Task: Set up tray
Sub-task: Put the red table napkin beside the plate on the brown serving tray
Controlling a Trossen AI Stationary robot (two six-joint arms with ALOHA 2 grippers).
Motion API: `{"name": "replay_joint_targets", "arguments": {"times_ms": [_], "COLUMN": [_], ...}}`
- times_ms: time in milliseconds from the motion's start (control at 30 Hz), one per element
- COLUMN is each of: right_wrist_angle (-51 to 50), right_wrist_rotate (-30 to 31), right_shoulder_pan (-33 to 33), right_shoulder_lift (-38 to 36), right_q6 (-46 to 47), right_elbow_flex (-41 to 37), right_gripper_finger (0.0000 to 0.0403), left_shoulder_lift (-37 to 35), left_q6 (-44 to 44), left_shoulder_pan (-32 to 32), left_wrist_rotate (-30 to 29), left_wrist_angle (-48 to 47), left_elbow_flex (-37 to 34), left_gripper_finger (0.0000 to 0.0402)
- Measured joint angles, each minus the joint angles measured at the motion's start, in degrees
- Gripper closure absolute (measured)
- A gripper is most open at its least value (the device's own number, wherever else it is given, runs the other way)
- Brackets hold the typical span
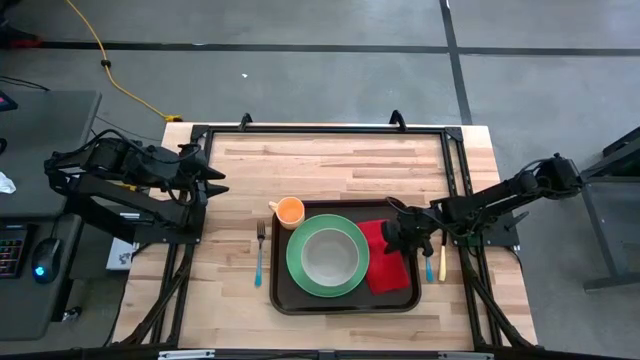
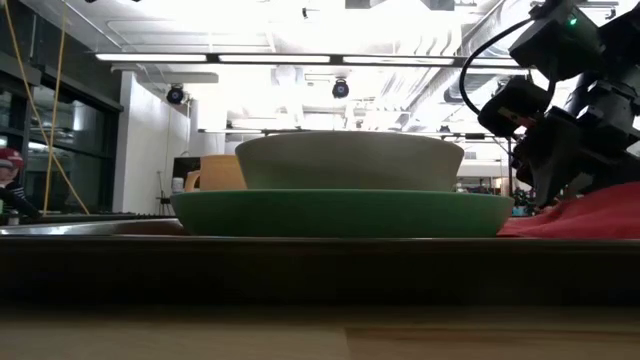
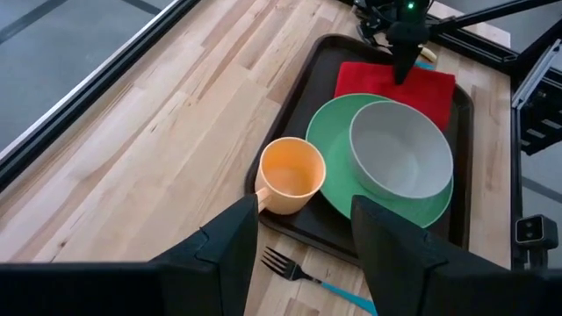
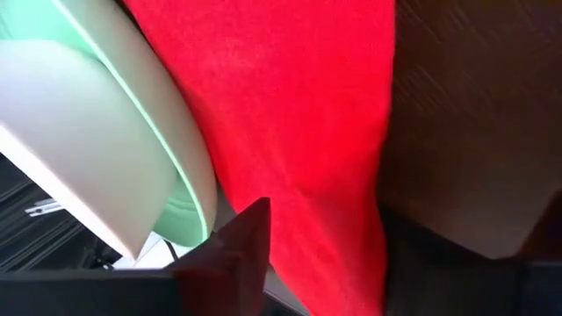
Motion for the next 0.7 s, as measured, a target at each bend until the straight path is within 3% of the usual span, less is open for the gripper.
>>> {"name": "replay_joint_targets", "arguments": {"times_ms": [233, 467, 700], "right_wrist_angle": [-0.58, 0.19, 0.52], "right_wrist_rotate": [-5.85, -13.61, -14.79], "right_shoulder_pan": [-0.04, 0.01, 0.16], "right_shoulder_lift": [-0.02, -0.02, -0.02], "right_q6": [0.39, 2.3, 4.63], "right_elbow_flex": [0.0, 0.0, 0.0], "right_gripper_finger": [0.0211, 0.021, 0.0214], "left_shoulder_lift": [0.0, 0.0, 0.0], "left_q6": [0.0, 0.0, -0.07], "left_shoulder_pan": [-0.01, 0.0, -0.01], "left_wrist_rotate": [-0.02, 0.05, 2.37], "left_wrist_angle": [-0.01, -0.02, -0.02], "left_elbow_flex": [0.0, 0.0, 0.0], "left_gripper_finger": [0.019, 0.019, 0.019]}}
